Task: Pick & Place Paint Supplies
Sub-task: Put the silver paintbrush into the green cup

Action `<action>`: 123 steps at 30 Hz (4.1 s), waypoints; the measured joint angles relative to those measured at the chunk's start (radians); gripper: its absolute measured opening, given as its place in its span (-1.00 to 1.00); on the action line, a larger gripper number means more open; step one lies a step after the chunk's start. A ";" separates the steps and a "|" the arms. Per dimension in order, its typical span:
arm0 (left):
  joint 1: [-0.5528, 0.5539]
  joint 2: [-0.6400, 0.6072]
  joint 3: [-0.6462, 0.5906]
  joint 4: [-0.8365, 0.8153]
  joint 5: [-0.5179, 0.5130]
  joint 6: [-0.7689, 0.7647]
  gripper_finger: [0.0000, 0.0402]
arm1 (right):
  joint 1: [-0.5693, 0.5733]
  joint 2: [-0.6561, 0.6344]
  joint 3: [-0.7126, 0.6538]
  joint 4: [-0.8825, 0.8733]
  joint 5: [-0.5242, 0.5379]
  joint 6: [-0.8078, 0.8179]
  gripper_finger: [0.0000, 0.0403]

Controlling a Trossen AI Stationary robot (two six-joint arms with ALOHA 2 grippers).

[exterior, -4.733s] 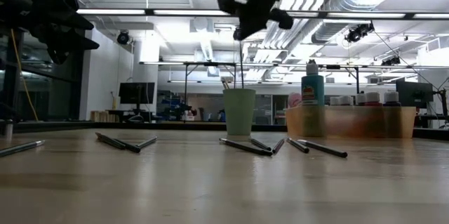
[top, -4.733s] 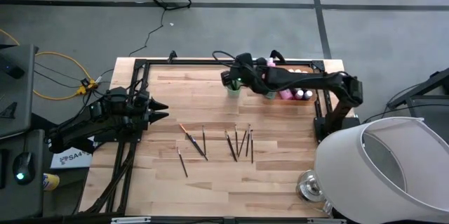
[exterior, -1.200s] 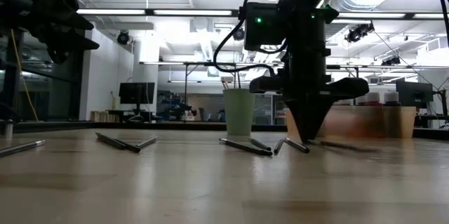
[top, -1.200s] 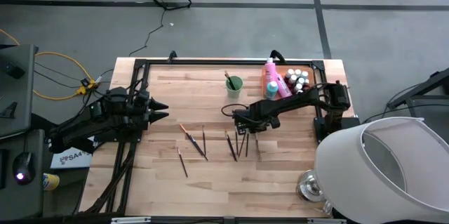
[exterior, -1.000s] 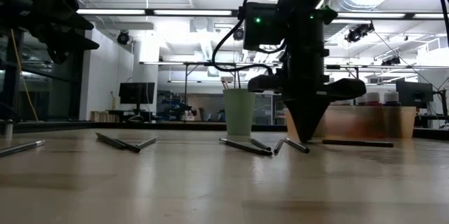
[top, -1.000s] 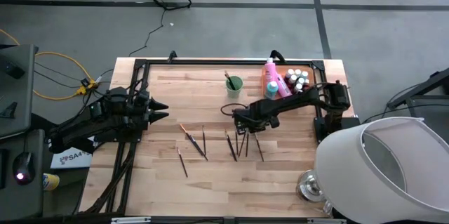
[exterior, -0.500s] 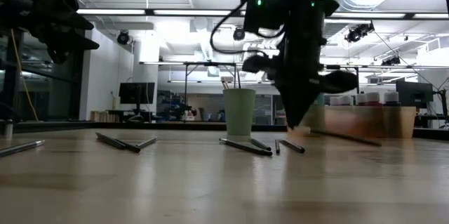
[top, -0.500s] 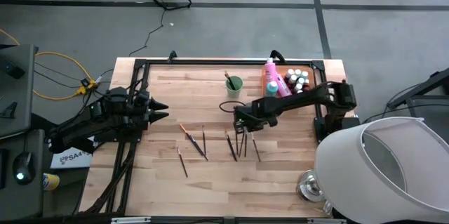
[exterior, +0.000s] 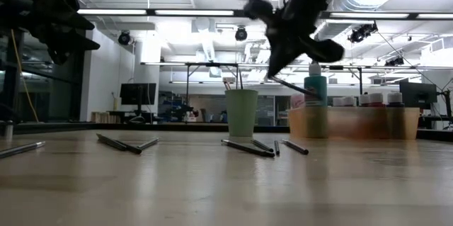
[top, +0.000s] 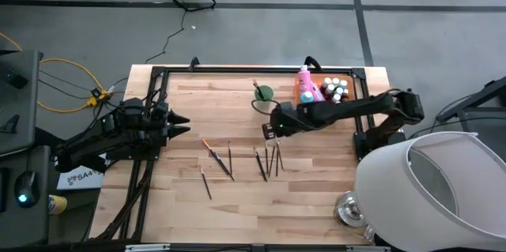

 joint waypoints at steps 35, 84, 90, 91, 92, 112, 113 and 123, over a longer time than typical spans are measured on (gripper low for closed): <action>0.000 0.000 0.000 0.000 -0.002 0.000 0.07 | -0.163 -0.041 0.000 0.716 0.642 -0.840 -0.98; 0.000 0.000 0.000 0.000 -0.002 0.000 0.07 | -0.034 0.046 0.000 -0.035 0.057 -0.058 -0.16; 0.000 0.000 0.000 0.000 -0.002 0.000 0.07 | -0.035 0.089 0.000 -0.058 -0.008 0.060 -0.16; 0.000 0.000 0.000 0.000 -0.002 0.000 0.07 | -0.035 0.100 0.000 -0.059 -0.018 0.080 -0.15; 0.000 0.000 0.000 0.000 -0.002 0.000 0.07 | -0.034 0.108 0.000 -0.059 -0.029 0.095 -0.13; 0.000 0.000 0.000 0.000 -0.002 0.000 0.07 | -0.038 0.247 0.006 -0.059 -0.109 0.132 -0.05; 0.000 0.000 0.000 0.000 -0.002 0.000 0.07 | -0.038 0.252 0.006 -0.051 -0.112 0.132 -0.05; 0.000 0.000 0.000 0.000 -0.002 0.000 0.07 | -0.038 0.296 0.009 -0.041 -0.108 0.136 -0.16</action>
